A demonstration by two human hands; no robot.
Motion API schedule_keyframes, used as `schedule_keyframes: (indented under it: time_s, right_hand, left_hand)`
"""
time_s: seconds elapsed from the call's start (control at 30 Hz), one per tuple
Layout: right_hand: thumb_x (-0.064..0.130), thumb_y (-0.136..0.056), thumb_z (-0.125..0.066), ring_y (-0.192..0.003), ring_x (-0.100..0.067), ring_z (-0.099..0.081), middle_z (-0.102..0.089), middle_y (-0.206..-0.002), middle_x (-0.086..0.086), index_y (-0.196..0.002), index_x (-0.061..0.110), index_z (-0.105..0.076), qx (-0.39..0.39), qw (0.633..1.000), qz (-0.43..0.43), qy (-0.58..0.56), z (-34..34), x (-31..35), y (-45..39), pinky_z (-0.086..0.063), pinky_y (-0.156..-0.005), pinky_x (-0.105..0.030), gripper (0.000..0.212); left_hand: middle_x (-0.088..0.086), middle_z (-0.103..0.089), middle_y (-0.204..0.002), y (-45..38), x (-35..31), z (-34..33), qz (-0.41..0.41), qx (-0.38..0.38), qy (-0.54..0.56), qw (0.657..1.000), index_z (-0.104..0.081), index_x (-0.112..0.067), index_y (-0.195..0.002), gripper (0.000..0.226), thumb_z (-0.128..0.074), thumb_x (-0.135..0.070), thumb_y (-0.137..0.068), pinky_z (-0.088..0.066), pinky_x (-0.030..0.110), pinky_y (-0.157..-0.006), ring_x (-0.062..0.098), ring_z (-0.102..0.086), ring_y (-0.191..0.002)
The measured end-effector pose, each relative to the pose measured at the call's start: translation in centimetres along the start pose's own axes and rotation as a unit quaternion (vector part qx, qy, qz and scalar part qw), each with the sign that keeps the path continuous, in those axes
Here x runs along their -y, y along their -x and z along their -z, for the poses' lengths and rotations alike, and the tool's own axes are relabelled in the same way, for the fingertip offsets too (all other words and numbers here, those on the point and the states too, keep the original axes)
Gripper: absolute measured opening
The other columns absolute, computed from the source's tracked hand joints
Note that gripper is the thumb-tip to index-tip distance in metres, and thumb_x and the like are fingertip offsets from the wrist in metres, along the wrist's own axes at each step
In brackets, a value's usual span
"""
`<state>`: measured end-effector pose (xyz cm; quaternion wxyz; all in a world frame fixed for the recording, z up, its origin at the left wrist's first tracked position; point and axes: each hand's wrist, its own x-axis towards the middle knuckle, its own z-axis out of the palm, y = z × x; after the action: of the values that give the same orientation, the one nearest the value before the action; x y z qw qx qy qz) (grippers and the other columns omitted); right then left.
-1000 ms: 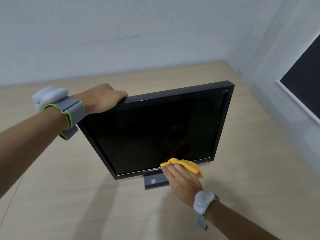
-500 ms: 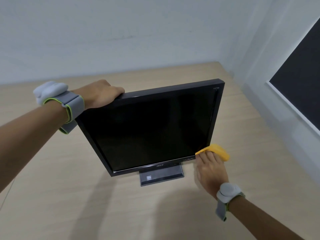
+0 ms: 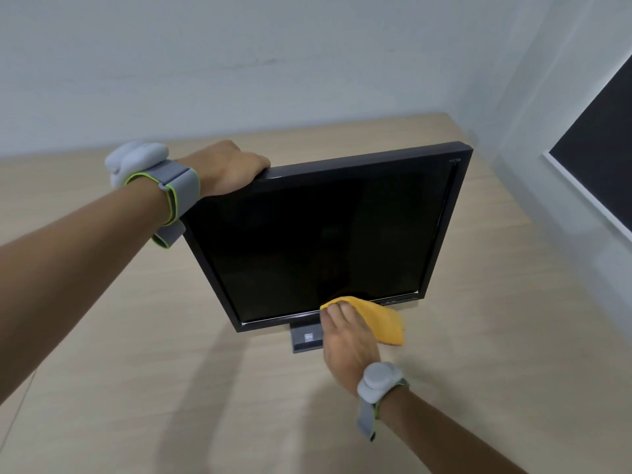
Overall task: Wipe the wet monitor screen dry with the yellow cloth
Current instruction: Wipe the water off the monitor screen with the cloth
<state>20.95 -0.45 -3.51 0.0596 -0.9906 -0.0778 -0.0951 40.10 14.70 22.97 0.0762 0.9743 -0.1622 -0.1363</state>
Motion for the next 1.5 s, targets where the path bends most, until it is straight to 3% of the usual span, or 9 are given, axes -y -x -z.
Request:
schedule_keyframes:
  time_s: [0.23, 0.47, 0.7, 0.87, 1.0, 1.07, 1.2, 1.33, 1.5]
  right_hand:
    - [0.011, -0.080, -0.043, -0.089, -0.025, -0.054, -0.057, -0.094, -0.003, -0.101, 0.014, -0.064, 0.039, 0.997, 0.027, -0.065, -0.8, 8.6, -2.2, -0.051, -0.081, -0.036, 0.029]
    - [0.012, -0.076, -0.054, -0.086, -0.021, -0.055, -0.057, -0.094, 0.000, -0.093, 0.018, -0.064, 0.055, 0.994, 0.052, -0.078, -1.1, 11.9, -3.4, -0.051, -0.076, -0.031, 0.021]
    - [0.011, -0.073, -0.050, -0.085, -0.021, -0.059, -0.061, -0.102, -0.001, -0.113, 0.015, -0.068, 0.039, 0.997, 0.070, -0.019, 0.2, 6.5, -1.9, -0.054, -0.075, -0.030, 0.044]
    - [0.012, -0.061, -0.078, -0.087, -0.030, -0.065, -0.067, -0.100, -0.008, -0.116, 0.009, -0.069, 0.048, 0.998, 0.007, 0.036, 1.6, -2.1, 0.9, -0.058, -0.077, -0.035, 0.056]
    - [0.023, -0.080, -0.049, -0.085, -0.038, -0.067, -0.068, -0.100, -0.016, -0.113, 0.002, -0.071, 0.042, 0.994, -0.063, 0.076, 3.9, -9.3, 2.9, -0.059, -0.076, -0.041, 0.044]
    - [0.014, -0.082, -0.055, -0.090, -0.040, -0.065, -0.066, -0.105, -0.019, -0.119, -0.001, -0.067, 0.045, 0.991, -0.072, 0.105, 4.3, -11.5, 3.8, -0.056, -0.085, -0.045, 0.041]
    - [0.012, -0.079, -0.071, -0.094, -0.039, -0.061, -0.063, -0.104, -0.018, -0.118, 0.000, -0.065, 0.044, 0.988, -0.101, 0.112, 3.8, -11.8, 4.0, -0.051, -0.089, -0.049, 0.041]
    - [0.011, -0.081, -0.060, -0.084, -0.037, -0.057, -0.061, -0.093, -0.018, -0.098, 0.001, -0.065, 0.035, 0.987, -0.146, 0.052, 4.1, -10.3, 2.9, -0.049, -0.075, -0.046, 0.020]
    - [0.012, -0.086, -0.058, -0.097, -0.033, -0.056, -0.059, -0.106, -0.014, -0.112, 0.004, -0.064, 0.052, 0.991, -0.124, -0.003, 3.8, -8.2, 2.5, -0.049, -0.082, -0.045, 0.028]
  left_hand:
    - [0.017, -0.048, -0.094, 0.3, -0.1, 0.0, -0.004, 0.000, -0.031, 0.999, -0.049, -0.015, -0.074, 0.027, -0.035, -0.016, -0.097, -0.034, 0.032, -0.071, 0.034, -0.050, -0.083]
    - [0.016, -0.047, -0.096, 0.2, -0.8, 0.3, -0.014, -0.002, -0.035, 0.999, -0.055, -0.014, -0.093, 0.022, -0.034, -0.012, -0.098, -0.034, 0.032, -0.076, 0.032, -0.048, -0.086]
    - [0.015, -0.047, -0.090, 0.2, -0.8, 0.6, -0.026, 0.003, -0.046, 0.999, -0.053, -0.014, -0.087, 0.023, -0.033, -0.012, -0.099, -0.037, 0.034, -0.075, 0.034, -0.052, -0.085]
    - [0.016, -0.049, -0.088, 0.2, -0.2, 0.2, -0.012, 0.003, -0.009, 1.000, -0.052, -0.013, -0.085, 0.024, -0.034, -0.015, -0.099, -0.038, 0.035, -0.074, 0.035, -0.054, -0.085]
    - [0.018, -0.050, -0.088, 0.3, -0.5, 0.5, 0.001, -0.001, 0.003, 1.000, -0.054, -0.010, -0.081, 0.032, -0.033, -0.028, -0.098, -0.037, 0.035, -0.072, 0.035, -0.051, -0.081]
    - [0.017, -0.051, -0.088, 0.4, -0.3, 0.3, 0.014, -0.002, 0.008, 1.000, -0.054, -0.010, -0.078, 0.034, -0.033, -0.031, -0.097, -0.036, 0.035, -0.070, 0.033, -0.051, -0.078]
    - [0.019, -0.052, -0.088, 0.6, -0.4, 0.3, 0.014, -0.008, 0.023, 1.000, -0.051, -0.011, -0.073, 0.036, -0.034, -0.030, -0.098, -0.036, 0.036, -0.069, 0.035, -0.051, -0.079]
    - [0.014, -0.046, -0.081, 0.5, -0.3, 0.0, 0.011, -0.012, 0.021, 1.000, -0.046, -0.013, -0.070, 0.033, -0.034, -0.025, -0.098, -0.032, 0.034, -0.065, 0.032, -0.047, -0.073]
    - [0.011, -0.043, -0.081, 0.5, -0.4, 0.1, 0.010, -0.024, 0.025, 0.999, -0.048, -0.018, -0.070, 0.032, -0.034, -0.019, -0.099, -0.034, 0.034, -0.073, 0.032, -0.047, -0.078]
